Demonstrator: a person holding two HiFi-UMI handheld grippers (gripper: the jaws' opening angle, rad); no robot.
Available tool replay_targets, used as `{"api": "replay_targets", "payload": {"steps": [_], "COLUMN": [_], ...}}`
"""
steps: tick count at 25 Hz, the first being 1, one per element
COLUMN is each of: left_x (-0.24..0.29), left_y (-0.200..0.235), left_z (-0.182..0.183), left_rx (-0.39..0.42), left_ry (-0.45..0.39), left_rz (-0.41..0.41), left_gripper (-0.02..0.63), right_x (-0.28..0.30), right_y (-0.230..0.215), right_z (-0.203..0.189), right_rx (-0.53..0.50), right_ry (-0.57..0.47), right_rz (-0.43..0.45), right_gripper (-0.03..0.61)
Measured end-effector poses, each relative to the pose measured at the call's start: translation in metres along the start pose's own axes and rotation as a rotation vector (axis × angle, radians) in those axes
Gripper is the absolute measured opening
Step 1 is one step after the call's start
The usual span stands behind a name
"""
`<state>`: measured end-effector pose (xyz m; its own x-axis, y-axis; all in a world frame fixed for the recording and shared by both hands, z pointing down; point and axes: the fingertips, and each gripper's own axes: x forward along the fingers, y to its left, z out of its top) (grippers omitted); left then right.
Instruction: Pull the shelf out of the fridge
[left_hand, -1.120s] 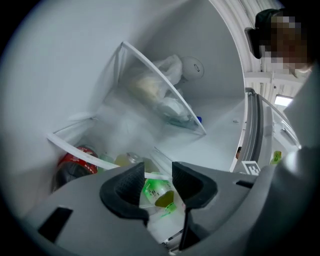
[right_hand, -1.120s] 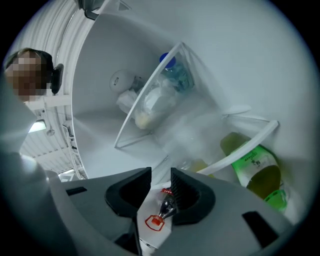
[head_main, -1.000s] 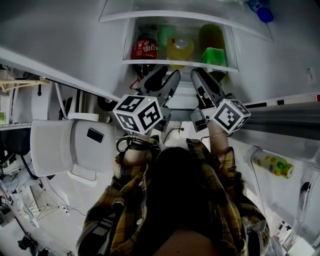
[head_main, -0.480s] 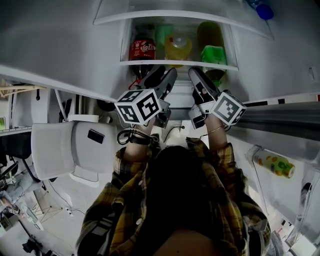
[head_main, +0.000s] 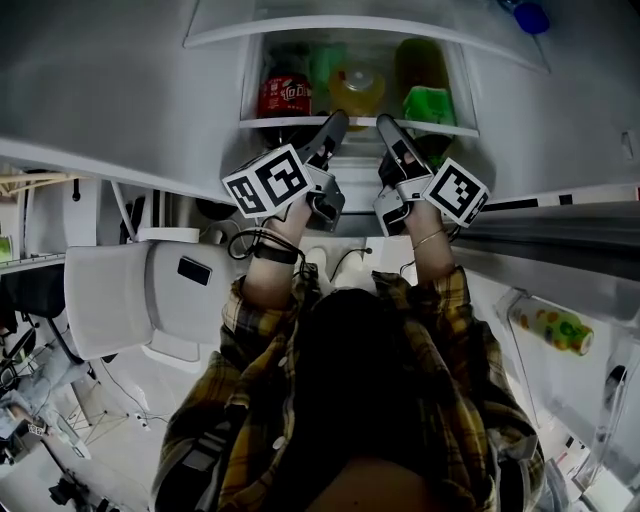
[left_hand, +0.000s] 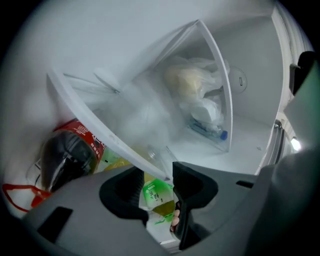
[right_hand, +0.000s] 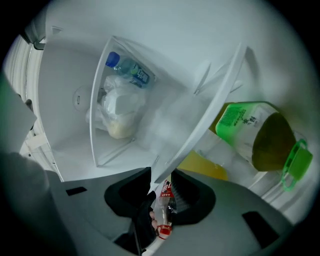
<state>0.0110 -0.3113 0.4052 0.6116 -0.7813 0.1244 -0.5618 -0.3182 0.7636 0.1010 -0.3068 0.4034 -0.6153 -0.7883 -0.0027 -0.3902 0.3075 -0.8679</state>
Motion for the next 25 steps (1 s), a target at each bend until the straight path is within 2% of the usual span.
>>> {"api": "replay_targets", "payload": {"steps": [3, 7, 16, 25], "left_x": [0.005, 0.014, 0.026, 0.024], "left_y": [0.007, 0.010, 0.025, 0.022], "left_z": [0.010, 0.019, 0.023, 0.028], "left_rx": [-0.034, -0.036, -0.102, -0.183], "left_ry": [-0.010, -0.010, -0.055, -0.104], "left_rz": [0.000, 0.012, 0.086, 0.035], "left_gripper": [0.170, 0.170, 0.156, 0.079], "right_x": [0.011, 0.022, 0.032, 0.031], "right_y": [0.001, -0.003, -0.014, -0.014], "right_z": [0.005, 0.012, 0.016, 0.016], "right_rx": [0.008, -0.006, 0.004, 0.058], "right_ry": [-0.006, -0.024, -0.045, -0.073], "right_rz": [-0.001, -0.016, -0.069, -0.054], "right_gripper": [0.115, 0.114, 0.094, 0.075]}}
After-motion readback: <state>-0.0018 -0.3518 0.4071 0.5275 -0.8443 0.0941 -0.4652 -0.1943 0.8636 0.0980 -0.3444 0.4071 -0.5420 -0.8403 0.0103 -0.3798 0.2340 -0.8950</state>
